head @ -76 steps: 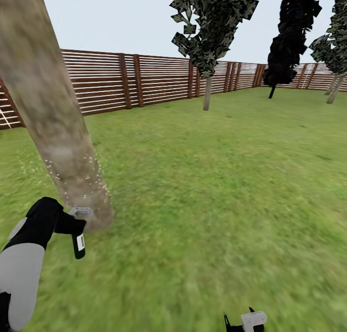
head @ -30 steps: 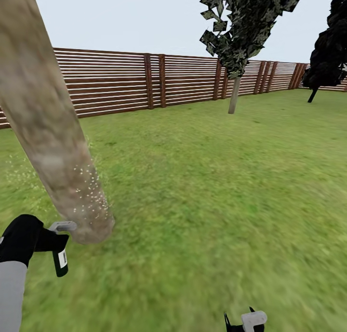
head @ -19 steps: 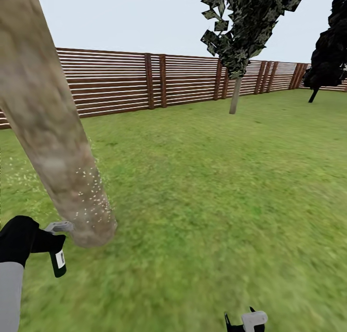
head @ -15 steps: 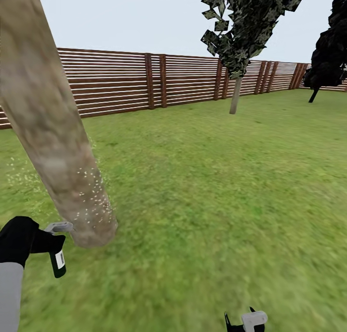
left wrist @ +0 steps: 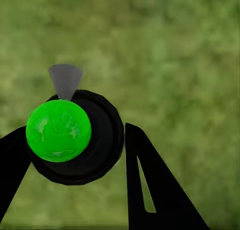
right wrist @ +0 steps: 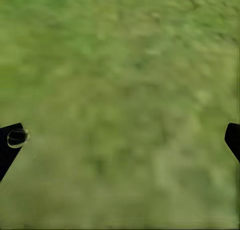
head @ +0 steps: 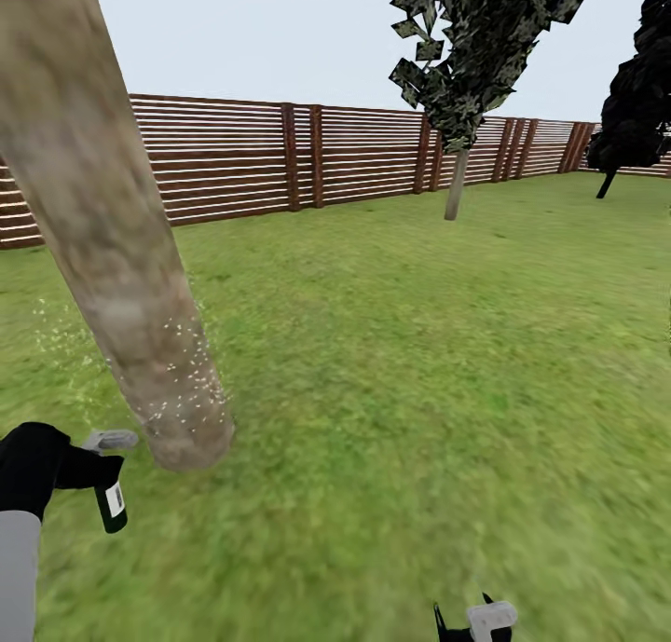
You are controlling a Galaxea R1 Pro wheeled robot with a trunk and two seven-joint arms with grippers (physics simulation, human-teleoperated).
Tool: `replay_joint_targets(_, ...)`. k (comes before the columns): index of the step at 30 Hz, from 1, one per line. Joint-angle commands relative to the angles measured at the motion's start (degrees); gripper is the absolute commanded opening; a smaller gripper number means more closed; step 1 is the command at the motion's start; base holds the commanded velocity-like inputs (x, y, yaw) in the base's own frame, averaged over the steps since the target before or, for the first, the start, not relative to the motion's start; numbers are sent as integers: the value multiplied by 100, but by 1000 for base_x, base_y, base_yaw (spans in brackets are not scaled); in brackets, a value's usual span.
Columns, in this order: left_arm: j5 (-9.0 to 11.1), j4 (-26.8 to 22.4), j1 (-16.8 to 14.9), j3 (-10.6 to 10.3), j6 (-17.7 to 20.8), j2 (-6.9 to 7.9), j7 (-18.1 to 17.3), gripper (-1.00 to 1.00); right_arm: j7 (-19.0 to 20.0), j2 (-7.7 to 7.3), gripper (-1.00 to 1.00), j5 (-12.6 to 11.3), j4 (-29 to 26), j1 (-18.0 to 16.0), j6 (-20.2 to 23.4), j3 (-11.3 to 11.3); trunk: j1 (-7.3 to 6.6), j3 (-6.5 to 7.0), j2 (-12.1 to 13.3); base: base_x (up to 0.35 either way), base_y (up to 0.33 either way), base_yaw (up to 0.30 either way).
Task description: In the garden, pick up the pesticide atomizer on the floor and spray pesticide onto both trees until each tree trunk is fully covered.
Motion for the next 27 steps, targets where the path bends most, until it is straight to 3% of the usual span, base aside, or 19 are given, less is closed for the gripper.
replay_joint_targets(1, -1, -13, 0, -3, -2, -6, -1, -100, 0, 0, 100, -1, 0, 0, 0, 0, 0, 0, 0, -338, 0, 0)
replay_joint_targets(5, 3, -23, 0, -34, -3, -21, -8, -100, 0, 0, 100, 1, 0, 0, 0, 0, 0, 0, 0, -339, 0, 0)
replay_joint_targets(8, -6, -30, -5, -65, -10, -226, -6, -100, 0, 0, 100, 1, 0, 0, 0, 0, 0, 0, 0, -336, -19, 0)
replay_joint_targets(10, -8, -32, -11, -69, -11, -275, -3, -100, 0, 0, 100, 0, 0, 0, 0, 0, 0, 0, 0, -272, -154, 0)
replay_joint_targets(14, -9, -39, -64, -70, -3, -297, -14, -100, 0, 0, 100, 1, 0, 0, 0, 0, 0, 0, 0, -119, -246, 0)
replay_joint_targets(18, -51, -44, -101, -160, 12, -492, -8, -100, 0, 0, 100, 1, 0, 0, 0, 0, 0, 0, 0, -18, -267, 0)
replay_joint_targets(22, -60, -54, -116, -271, 35, -566, -12, -100, 5, 8, 100, 1, 0, 0, 0, 5, 0, 0, 0, -1, -93, 0)
replay_joint_targets(25, -72, -263, -433, -302, 231, -577, -3, -100, 8, 9, 100, 1, 0, 0, 0, 3, 0, 0, 0, 0, -4, 0)
replay_joint_targets(27, -72, -362, -556, -456, 329, -582, -3, -100, 9, 9, 100, 1, 0, 0, 0, 1, 0, 0, 0, -20, 0, 0)
